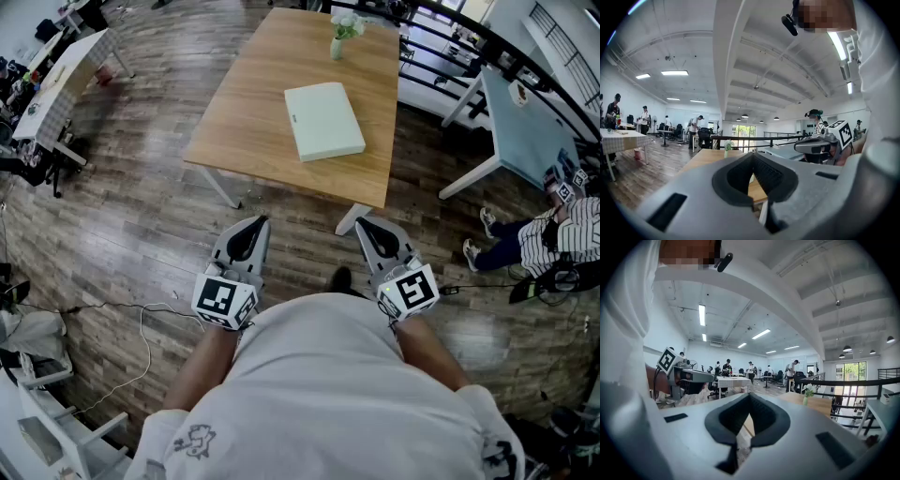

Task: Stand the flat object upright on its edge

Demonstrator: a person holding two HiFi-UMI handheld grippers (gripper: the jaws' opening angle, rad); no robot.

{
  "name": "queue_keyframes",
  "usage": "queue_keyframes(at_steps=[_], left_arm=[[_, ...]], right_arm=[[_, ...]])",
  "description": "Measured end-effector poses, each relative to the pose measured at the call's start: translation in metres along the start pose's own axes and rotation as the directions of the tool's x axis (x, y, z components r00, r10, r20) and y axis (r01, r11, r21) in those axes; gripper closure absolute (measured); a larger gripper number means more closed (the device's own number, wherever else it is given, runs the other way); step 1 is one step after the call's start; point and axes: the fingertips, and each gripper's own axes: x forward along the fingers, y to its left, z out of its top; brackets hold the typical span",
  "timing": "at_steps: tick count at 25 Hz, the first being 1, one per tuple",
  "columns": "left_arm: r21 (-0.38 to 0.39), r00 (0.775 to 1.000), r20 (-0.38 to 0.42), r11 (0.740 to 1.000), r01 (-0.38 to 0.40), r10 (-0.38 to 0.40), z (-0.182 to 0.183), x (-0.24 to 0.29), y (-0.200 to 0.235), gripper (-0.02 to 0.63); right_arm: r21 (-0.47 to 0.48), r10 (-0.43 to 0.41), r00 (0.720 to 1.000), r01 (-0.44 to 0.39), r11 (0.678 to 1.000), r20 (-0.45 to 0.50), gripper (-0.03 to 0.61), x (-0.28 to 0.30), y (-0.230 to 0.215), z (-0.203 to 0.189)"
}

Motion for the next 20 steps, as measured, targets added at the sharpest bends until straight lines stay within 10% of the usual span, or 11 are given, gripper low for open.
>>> queue_keyframes(at_steps=[20], left_arm=[[-0.011, 0.999, 0.001, 0.999, -0.047, 0.047, 0.005, 0.064, -0.007, 0.604]], right_arm=[[-0.007, 0.048, 0.998, -0.048, 0.999, 0.044, 0.567, 0.018, -0.075, 0.004]])
